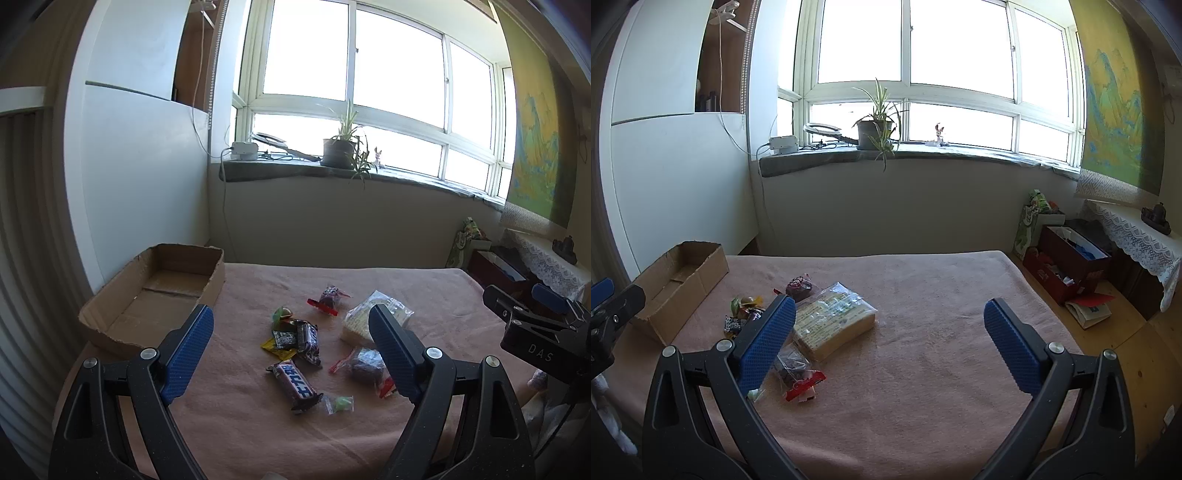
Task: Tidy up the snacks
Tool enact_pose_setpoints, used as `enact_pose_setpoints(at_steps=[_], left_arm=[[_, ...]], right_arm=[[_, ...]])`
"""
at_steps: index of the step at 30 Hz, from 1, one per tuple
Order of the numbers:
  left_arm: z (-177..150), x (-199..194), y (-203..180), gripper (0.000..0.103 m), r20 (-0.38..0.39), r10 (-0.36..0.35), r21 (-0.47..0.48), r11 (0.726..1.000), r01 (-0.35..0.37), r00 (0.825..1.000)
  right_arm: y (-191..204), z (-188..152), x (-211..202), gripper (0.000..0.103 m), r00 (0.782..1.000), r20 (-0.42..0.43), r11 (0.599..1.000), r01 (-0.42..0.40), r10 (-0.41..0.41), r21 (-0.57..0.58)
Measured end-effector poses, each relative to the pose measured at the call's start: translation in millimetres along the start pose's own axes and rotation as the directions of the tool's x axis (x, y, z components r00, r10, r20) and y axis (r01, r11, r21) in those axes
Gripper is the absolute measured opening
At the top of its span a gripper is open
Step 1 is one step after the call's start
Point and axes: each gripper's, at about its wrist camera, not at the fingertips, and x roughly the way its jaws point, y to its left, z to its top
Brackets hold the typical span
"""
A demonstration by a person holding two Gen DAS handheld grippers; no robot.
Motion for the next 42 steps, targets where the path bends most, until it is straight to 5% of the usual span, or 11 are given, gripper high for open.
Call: enact_pose_setpoints(at_steps=[42], left_arm=[[-6.5,1.6,0.7,0.086,-0.009,-0.003,-0.009,1.0,0.003,1.0]], right_arm=[[5.7,-3.5,8.0,0.103,1.0,-0.023,1.0,0.001,-0.002,-0.003]])
